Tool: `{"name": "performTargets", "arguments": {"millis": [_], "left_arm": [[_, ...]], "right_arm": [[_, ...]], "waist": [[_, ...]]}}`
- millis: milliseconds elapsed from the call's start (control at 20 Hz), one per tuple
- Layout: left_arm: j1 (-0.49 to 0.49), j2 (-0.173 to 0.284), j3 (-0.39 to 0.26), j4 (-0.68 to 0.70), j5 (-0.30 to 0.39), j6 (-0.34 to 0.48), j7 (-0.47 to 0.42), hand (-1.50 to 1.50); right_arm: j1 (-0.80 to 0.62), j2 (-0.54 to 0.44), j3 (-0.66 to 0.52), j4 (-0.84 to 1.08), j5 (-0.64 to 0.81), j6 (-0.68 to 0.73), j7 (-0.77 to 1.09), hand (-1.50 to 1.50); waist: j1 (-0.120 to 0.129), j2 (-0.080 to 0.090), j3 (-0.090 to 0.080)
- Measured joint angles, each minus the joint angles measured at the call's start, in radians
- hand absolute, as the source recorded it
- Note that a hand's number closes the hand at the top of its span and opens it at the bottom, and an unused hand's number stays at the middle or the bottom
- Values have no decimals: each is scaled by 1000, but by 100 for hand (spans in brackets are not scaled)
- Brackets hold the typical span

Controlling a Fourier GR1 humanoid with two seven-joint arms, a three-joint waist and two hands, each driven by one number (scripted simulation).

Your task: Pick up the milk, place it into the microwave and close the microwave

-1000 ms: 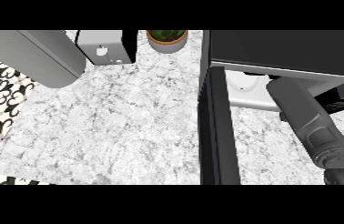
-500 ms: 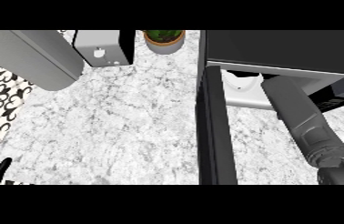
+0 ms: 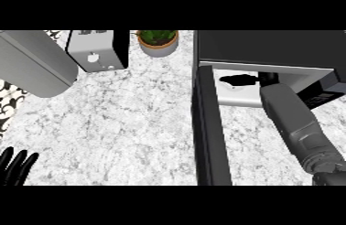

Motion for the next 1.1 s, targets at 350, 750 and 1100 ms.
{"name": "performTargets", "arguments": {"millis": [350, 750, 1100], "left_arm": [[-42, -26, -95, -27, -40, 18, 71, 150], [-73, -56, -248, -28, -112, 71, 142, 150], [-135, -61, -367, 21, -174, 150, 188, 150]], "right_arm": [[70, 2, -46, 4, -62, 185, -54, -150], [168, 40, -55, -24, -109, 394, -107, -150], [306, 72, -19, -110, -117, 464, -147, -150]], "waist": [[-30, -15, -3], [-53, -36, -9], [-77, -48, -9]]}}
